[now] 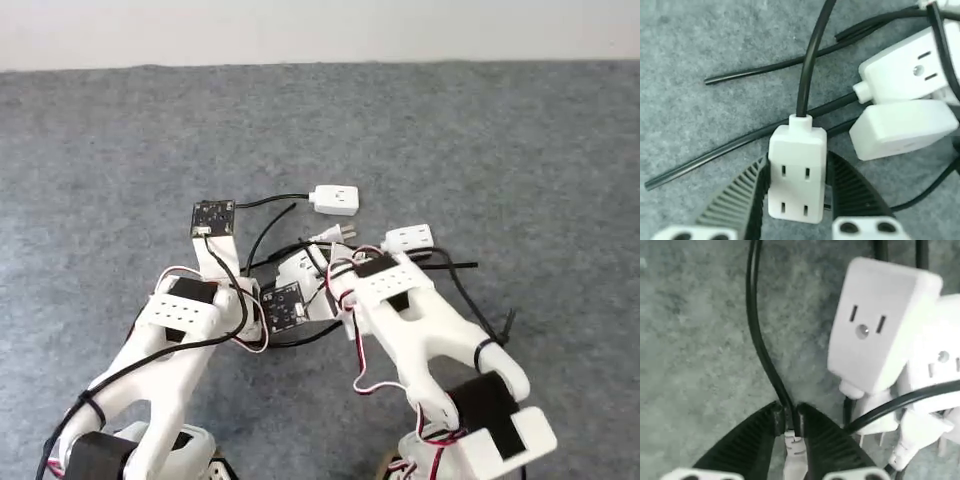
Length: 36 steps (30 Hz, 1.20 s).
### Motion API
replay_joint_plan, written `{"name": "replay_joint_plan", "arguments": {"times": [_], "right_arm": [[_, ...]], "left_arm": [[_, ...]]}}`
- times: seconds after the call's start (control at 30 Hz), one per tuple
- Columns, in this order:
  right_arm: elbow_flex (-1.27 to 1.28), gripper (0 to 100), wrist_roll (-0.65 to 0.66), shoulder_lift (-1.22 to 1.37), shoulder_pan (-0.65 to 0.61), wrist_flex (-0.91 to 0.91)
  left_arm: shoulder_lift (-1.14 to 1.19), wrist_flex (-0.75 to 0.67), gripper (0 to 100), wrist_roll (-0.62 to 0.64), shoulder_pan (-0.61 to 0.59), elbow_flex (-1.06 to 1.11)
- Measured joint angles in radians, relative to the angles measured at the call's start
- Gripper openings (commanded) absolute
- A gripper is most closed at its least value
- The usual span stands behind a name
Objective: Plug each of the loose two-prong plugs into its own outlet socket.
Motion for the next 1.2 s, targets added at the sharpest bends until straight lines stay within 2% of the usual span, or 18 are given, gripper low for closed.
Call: {"name": "replay_joint_plan", "arguments": {"times": [0.2, 0.37, 0.47, 0.63, 0.73, 0.87, 1.0, 1.2], "right_arm": [[-0.008, 0.8, -0.232, -0.127, -0.011, 0.115], [-0.008, 0.8, -0.534, -0.339, -0.014, 0.124], [-0.014, 0.8, -0.709, -0.506, 0.006, 0.146], [-0.092, 0.8, -0.93, -0.723, 0.086, 0.276], [-0.101, 0.8, -1.017, -0.77, 0.172, 0.316], [-0.106, 0.8, -1.088, -0.761, 0.292, 0.318], [-0.106, 0.8, -1.12, -0.69, 0.308, 0.308], [-0.101, 0.8, -1.323, -0.569, 0.318, 0.169]], "left_arm": [[0.0, 0.0, 1, 0.0, 0.0, 0.0], [0.0, 0.014, 1, 0.003, 0.006, -0.018], [0.0, 0.08, 1, 0.002, 0.051, -0.035], [-0.048, 0.152, 1, 0.005, 0.166, -0.038], [-0.087, 0.158, 1, 0.028, 0.245, -0.038], [-0.103, 0.153, 1, 0.149, 0.388, -0.038], [-0.103, 0.095, 1, 0.27, 0.511, -0.038], [-0.103, 0.037, 1, 0.371, 0.542, -0.034]]}}
